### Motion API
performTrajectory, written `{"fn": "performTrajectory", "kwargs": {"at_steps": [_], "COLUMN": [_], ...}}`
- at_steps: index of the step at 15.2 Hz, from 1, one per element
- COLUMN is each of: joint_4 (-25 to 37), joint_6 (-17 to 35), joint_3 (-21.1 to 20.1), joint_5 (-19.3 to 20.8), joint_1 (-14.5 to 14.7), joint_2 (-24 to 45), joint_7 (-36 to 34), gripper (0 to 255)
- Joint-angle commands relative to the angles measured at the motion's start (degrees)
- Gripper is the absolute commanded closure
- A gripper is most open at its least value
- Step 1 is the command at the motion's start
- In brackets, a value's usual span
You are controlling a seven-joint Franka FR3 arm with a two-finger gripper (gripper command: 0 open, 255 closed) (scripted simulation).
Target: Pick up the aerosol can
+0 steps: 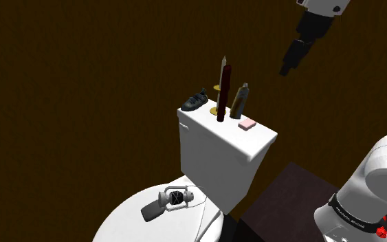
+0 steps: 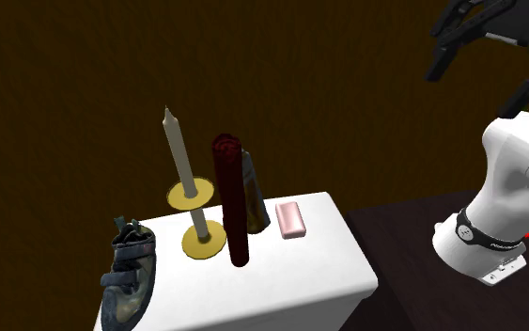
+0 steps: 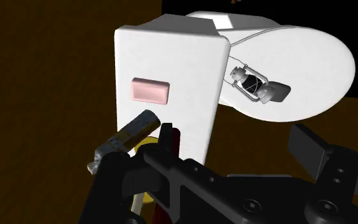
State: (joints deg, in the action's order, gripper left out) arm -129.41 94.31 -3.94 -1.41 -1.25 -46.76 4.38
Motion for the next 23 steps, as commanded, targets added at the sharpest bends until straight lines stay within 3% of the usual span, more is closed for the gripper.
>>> {"fn": "performTrajectory", "kwargs": {"at_steps": [1,7,13,23], "joint_4": [0.00,-0.64,2.18,12.53], "joint_6": [0.00,10.60,18.34,22.87], "joint_3": [0.00,-6.12,-11.58,-16.87], "joint_5": [0.00,1.98,6.68,20.11], "joint_1": [0.00,-6.08,-12.91,-22.62], "joint_2": [0.00,9.05,19.97,39.52], "joint_7": [0.00,-14.74,-30.55,-58.66], "gripper": [0,0,0,0]}}
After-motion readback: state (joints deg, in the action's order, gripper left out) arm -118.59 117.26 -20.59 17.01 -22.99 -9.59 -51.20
